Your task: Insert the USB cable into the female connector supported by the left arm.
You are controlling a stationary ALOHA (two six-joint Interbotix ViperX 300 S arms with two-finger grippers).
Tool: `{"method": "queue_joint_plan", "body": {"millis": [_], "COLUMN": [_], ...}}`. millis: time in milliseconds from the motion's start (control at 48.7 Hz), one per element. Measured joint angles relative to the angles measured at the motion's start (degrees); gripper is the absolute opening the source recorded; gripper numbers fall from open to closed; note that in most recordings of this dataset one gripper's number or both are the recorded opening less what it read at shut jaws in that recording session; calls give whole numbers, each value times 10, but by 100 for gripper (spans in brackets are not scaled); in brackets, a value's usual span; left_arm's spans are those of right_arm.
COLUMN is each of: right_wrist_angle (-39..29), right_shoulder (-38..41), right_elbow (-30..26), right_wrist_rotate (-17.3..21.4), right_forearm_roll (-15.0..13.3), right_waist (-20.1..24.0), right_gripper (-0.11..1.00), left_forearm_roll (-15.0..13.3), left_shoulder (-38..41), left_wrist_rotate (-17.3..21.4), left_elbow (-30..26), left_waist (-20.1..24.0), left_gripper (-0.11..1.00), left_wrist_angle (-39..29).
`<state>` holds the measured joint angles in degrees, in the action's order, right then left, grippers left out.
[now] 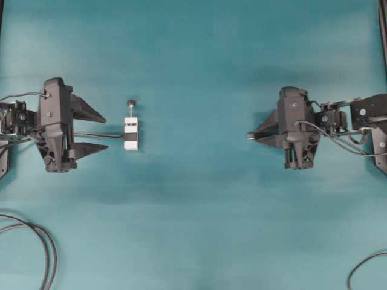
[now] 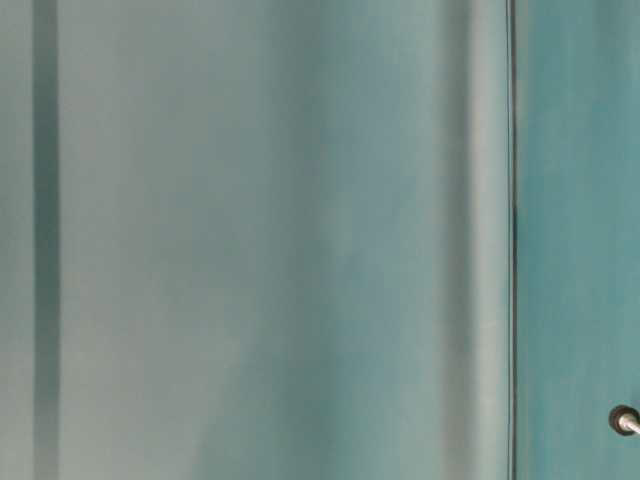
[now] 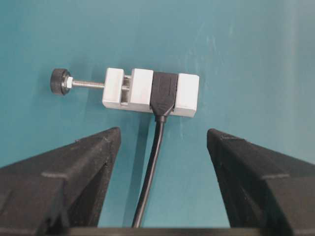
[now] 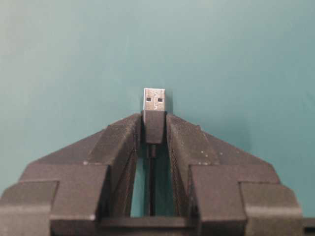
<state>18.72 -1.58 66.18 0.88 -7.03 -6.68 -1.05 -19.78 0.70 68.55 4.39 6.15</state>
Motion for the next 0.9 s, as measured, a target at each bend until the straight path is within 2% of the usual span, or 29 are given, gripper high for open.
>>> {"method": "queue_joint_plan", "body": {"millis": [246,677,903], "right_wrist_angle": [-40,-102,-208], "right_shoulder": [-37,-40,-40], "right_elbow": [-11,-100,-168], "right_wrist_rotate": [1,14,50], "right_forearm_roll": [0,0,0], "right_waist": [-2,-1,4], "right_gripper": [21,21,21], "left_forearm_roll": [-1,0,0], "left_shoulder": [1,0,0], "left_wrist_rotate": [-1,4,18], "left_elbow": [6,41,62], "left_waist": [0,0,0], "left_gripper": [79,79,79], "left_wrist_angle": [5,55,101]}}
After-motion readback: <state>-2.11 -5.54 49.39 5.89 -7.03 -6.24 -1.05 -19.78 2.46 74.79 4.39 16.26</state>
